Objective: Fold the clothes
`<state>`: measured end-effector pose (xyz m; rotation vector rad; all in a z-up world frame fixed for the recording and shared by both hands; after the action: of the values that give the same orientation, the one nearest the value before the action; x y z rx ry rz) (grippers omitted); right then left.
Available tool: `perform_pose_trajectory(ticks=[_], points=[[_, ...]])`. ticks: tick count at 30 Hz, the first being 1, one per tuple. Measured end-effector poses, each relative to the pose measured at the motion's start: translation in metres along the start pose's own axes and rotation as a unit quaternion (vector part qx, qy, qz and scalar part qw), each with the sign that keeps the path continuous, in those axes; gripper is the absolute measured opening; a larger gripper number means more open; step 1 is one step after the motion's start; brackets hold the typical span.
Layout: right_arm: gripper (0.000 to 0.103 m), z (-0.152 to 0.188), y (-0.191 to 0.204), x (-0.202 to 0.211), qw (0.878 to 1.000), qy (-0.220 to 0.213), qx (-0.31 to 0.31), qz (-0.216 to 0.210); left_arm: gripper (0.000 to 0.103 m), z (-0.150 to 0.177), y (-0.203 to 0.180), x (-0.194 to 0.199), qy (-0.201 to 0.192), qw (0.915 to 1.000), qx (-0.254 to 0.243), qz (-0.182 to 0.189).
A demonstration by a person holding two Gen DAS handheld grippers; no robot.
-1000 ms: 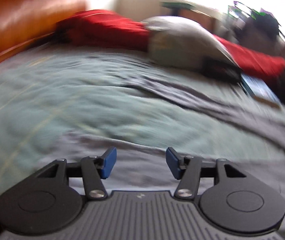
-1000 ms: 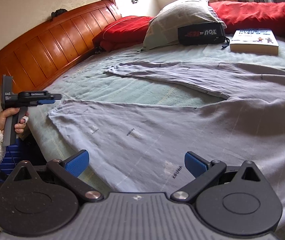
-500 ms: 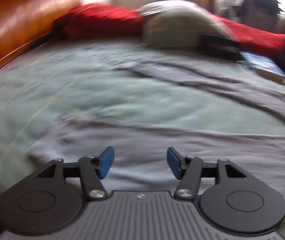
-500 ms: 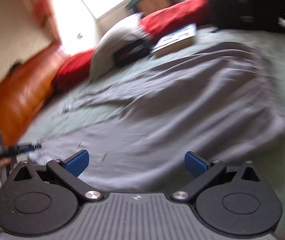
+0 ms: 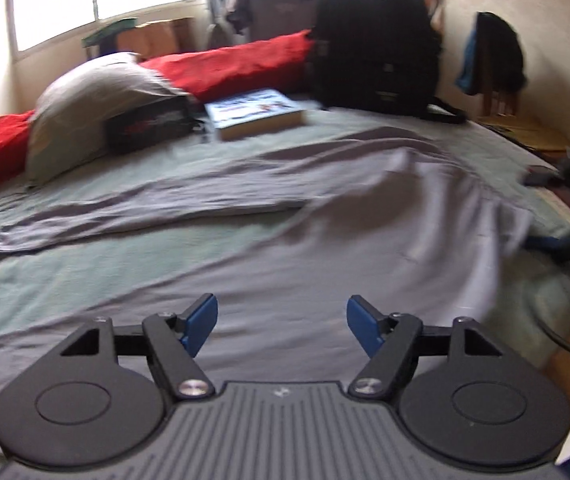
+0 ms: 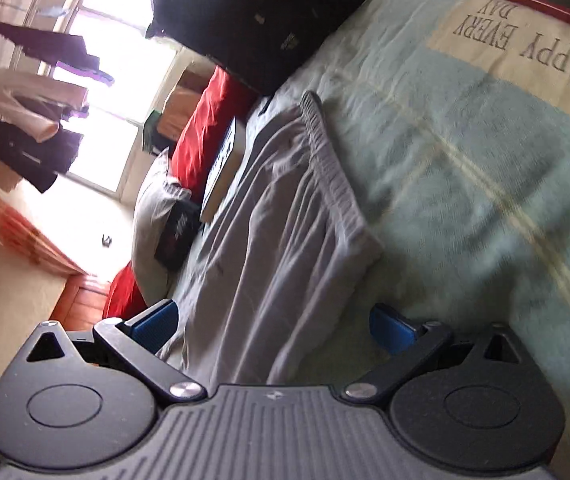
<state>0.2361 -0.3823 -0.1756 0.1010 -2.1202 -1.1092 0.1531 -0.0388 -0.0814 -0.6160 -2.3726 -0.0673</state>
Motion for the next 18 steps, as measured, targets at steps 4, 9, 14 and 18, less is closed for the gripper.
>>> perform_pose_trajectory(ticks=[4, 9, 14, 18], points=[[0.103, -0.007, 0.003, -0.012, 1.000, -0.014, -0.007, 0.004, 0.073, 0.007, -0.013, -0.007, -0.001, 0.9997, 0.018, 0.014], [0.091, 0.010, 0.004, -0.009, 0.999, -0.027, 0.020, 0.023, 0.074, 0.016, -0.009, -0.003, -0.003, 0.9992, 0.039, 0.007], [0.017, -0.007, -0.025, -0.018, 0.997, -0.062, -0.019, 0.044, 0.074, 0.019, 0.002, 0.001, -0.004, 0.9976, 0.068, -0.007], [0.002, -0.007, -0.038, -0.018, 0.997, -0.052, -0.044, 0.031, 0.077, 0.024, 0.004, 0.006, -0.007, 0.9966, 0.082, -0.006]])
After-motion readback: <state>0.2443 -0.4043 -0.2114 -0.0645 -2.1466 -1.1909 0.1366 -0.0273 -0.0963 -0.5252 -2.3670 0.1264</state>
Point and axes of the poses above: each gripper's, at about its wrist camera, not at the fingertips, and x roughly against the way its jaws point, y to its left, z to its underside, the point moved 10 cm from there along -x, roughly the way its jaws point, and after that the axes turned 14 degrees about z, right-handed, at the moved point
